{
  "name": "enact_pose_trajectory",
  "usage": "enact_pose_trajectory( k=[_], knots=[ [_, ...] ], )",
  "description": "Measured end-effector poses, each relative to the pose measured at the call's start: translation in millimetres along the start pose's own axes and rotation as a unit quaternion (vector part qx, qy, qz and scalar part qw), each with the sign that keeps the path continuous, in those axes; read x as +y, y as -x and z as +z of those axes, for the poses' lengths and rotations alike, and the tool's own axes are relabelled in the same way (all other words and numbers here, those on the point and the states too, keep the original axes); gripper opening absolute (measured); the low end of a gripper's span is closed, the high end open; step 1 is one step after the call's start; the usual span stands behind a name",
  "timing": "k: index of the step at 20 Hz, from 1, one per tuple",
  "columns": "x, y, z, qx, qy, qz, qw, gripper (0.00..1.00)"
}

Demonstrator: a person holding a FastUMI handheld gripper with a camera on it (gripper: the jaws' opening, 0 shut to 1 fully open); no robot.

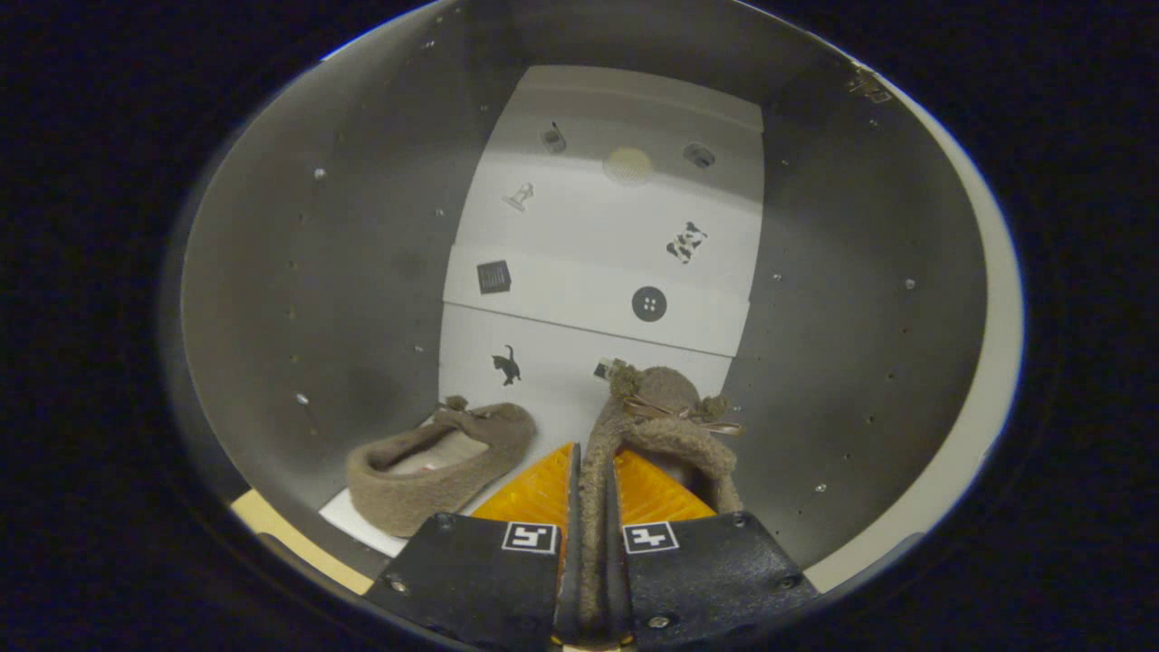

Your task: Open the shoe cabinet door, grab the shoes and put them into the shoe cabinet, then close the shoe cabinet door.

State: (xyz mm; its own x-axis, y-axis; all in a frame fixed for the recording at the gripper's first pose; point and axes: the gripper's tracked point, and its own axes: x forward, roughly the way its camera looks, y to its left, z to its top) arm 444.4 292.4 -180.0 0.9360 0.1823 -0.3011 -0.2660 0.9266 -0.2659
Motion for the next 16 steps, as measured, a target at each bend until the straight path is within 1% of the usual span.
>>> enact_pose_trajectory(
  k=[4, 6, 7, 9, 11, 12, 14, 15, 16],
  knots=[
    [3, -29, -24, 0.02, -0.002, 0.018, 1.0, 0.13],
    [2, -40, -31, 0.025, -0.007, 0.017, 1.0, 0.14],
    [3, -44, -37, 0.031, -0.014, 0.019, 0.999, 0.13],
    [13, -48, -39, 0.042, -0.053, 0.042, 0.997, 0.15],
    [28, -50, -48, 0.074, -0.104, 0.069, 0.989, 0.17],
    [28, -53, -49, 0.076, -0.108, 0.064, 0.989, 0.21],
    [24, -51, -44, 0.071, -0.109, 0.057, 0.99, 0.23],
    [23, -48, -41, 0.069, -0.11, 0.054, 0.99, 0.26],
    [21, -44, -37, 0.066, -0.111, 0.049, 0.99, 0.34]
  ],
)
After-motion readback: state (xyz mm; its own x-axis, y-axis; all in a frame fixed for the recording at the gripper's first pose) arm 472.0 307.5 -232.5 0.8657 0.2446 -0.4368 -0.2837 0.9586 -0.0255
